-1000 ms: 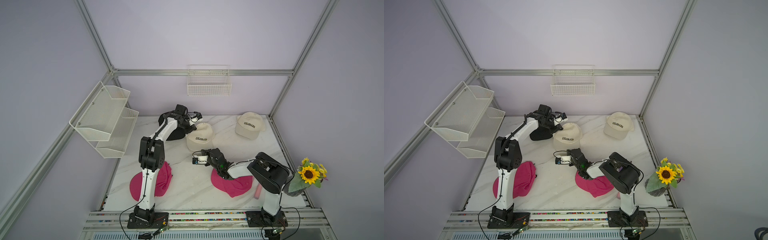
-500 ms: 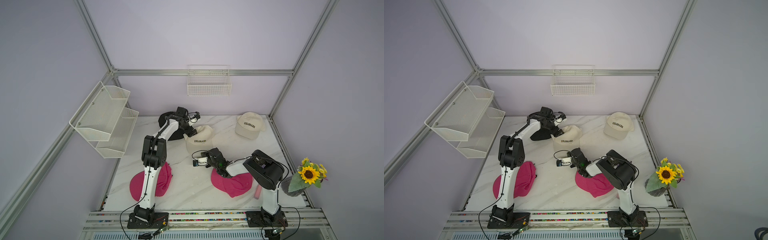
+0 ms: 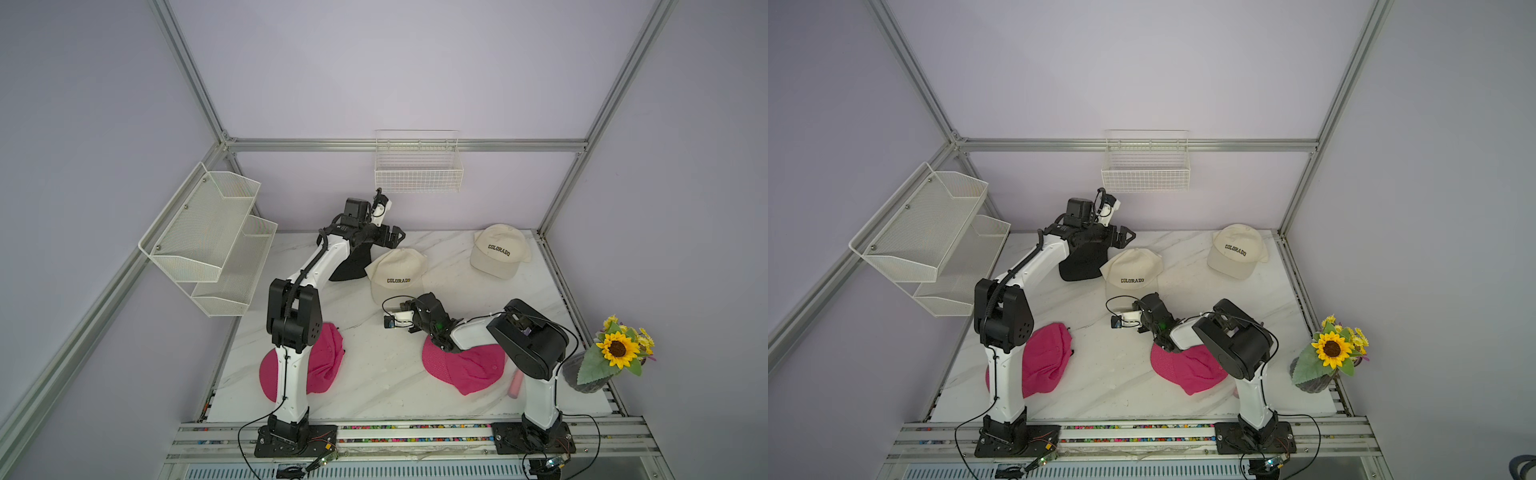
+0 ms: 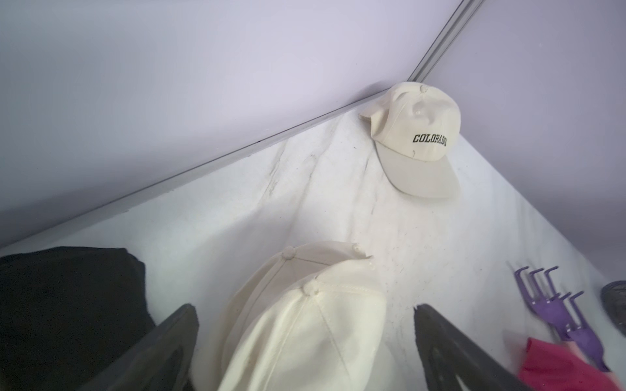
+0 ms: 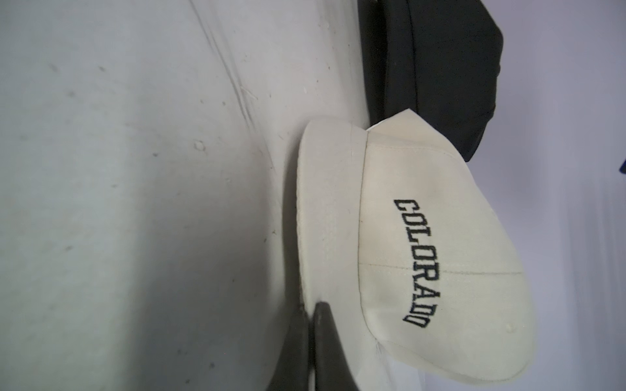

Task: Stack the baseball caps by color
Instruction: Place the baseball cap on the baseball cap.

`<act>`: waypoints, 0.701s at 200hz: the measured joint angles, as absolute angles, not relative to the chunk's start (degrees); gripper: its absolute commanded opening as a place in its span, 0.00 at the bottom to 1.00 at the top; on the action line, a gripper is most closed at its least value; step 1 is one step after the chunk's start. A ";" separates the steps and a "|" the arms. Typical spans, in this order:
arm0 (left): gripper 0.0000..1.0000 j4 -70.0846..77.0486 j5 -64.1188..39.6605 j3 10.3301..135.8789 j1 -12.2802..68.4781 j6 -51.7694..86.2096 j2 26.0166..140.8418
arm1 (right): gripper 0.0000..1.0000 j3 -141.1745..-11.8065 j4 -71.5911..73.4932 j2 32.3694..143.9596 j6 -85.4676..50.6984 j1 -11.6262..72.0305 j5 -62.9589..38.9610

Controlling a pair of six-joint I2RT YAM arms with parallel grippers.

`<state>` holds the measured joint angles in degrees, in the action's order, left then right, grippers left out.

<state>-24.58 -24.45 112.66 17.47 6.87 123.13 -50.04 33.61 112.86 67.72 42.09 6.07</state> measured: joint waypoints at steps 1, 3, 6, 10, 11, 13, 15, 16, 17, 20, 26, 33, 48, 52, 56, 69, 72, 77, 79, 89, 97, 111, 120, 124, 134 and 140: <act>1.00 -24.58 -24.45 112.71 17.52 7.01 123.26 | 0.00 -50.06 33.58 112.86 67.72 42.09 6.07; 1.00 -24.67 -24.47 112.84 17.65 7.33 123.59 | 0.00 -50.11 33.43 112.86 67.70 42.09 6.04; 1.00 -24.75 -24.47 113.06 17.80 7.97 124.07 | 0.00 -50.17 33.34 112.86 67.64 42.09 6.04; 1.00 -25.02 -24.51 113.65 18.02 8.51 125.08 | 0.00 -50.28 33.15 112.86 67.53 42.09 6.02; 1.00 -25.12 -24.51 113.86 18.09 8.71 125.38 | 0.00 -50.30 33.12 112.86 67.53 42.09 6.02; 1.00 -25.10 -24.49 114.08 18.17 8.99 125.82 | 0.00 -50.35 33.01 112.86 67.51 42.09 6.00; 1.00 -25.26 -24.49 114.48 18.22 9.34 126.54 | 0.00 -50.37 32.95 112.86 67.46 42.09 6.02; 1.00 -25.30 -24.49 114.63 18.26 9.45 126.74 | 0.00 -50.37 32.95 112.86 67.42 42.09 6.00; 1.00 -25.36 -24.47 114.91 18.35 9.58 127.15 | 0.00 -50.39 32.93 112.86 67.35 42.09 6.00; 1.00 -25.45 -24.45 115.44 18.52 10.00 128.14 | 0.00 -50.43 32.86 112.86 67.29 42.09 6.00; 1.00 -25.82 -24.38 116.55 18.72 10.68 130.04 | 0.00 -50.48 32.73 112.86 67.09 42.09 5.98; 1.00 -26.28 -24.23 117.67 18.94 11.51 132.49 | 0.00 -50.57 32.58 112.86 66.92 42.09 5.98; 1.00 -27.64 -24.34 119.35 19.18 12.95 137.21 | 0.00 -50.74 32.16 112.86 66.48 42.09 5.96; 1.00 -28.03 -24.51 119.79 19.20 13.15 138.43 | 0.00 -50.83 32.01 112.86 66.37 42.09 5.96; 1.00 -28.25 -24.75 120.14 19.25 13.41 139.46 | 0.00 -50.89 31.83 112.88 66.19 42.09 5.96; 1.00 -28.60 -25.58 121.19 19.44 14.17 142.26 | 0.00 -51.13 31.38 112.95 65.41 42.11 5.96; 1.00 -28.62 -25.67 121.36 19.44 14.33 142.65 | 0.00 -51.16 31.33 112.97 65.23 42.11 5.93; 1.00 -28.62 -25.87 121.64 19.55 14.46 143.09 | 0.00 -51.24 31.16 113.06 64.88 42.09 5.93; 1.00 -28.64 -25.89 121.78 19.59 14.48 143.22 | 0.00 -51.24 31.14 113.06 64.77 42.09 5.93; 1.00 -28.99 -25.96 122.34 19.81 14.52 143.28 | 0.00 -51.29 30.94 113.14 64.23 42.11 5.98; 1.00 -29.36 -25.98 123.00 20.01 14.57 143.28 | 0.00 -51.29 30.83 113.14 63.79 42.09 5.98; 1.00 -29.71 -25.98 124.07 20.49 14.94 143.31 | 0.00 -51.29 30.76 113.14 62.94 42.06 6.09; 1.00 -29.95 -26.00 124.77 20.84 15.33 143.44 | 0.00 -51.29 30.52 113.14 62.28 41.93 6.11; 1.00 -30.11 -26.04 125.19 21.02 15.49 143.57 | 0.00 -51.29 30.35 113.14 61.98 41.82 6.13; 1.00 -30.28 -26.17 126.04 21.37 15.70 143.92 | 0.00 -51.29 30.11 113.14 61.39 41.71 6.20; 1.00 -30.46 -26.26 126.69 21.58 15.84 144.22 | 0.00 -51.29 29.98 113.14 60.99 41.63 6.22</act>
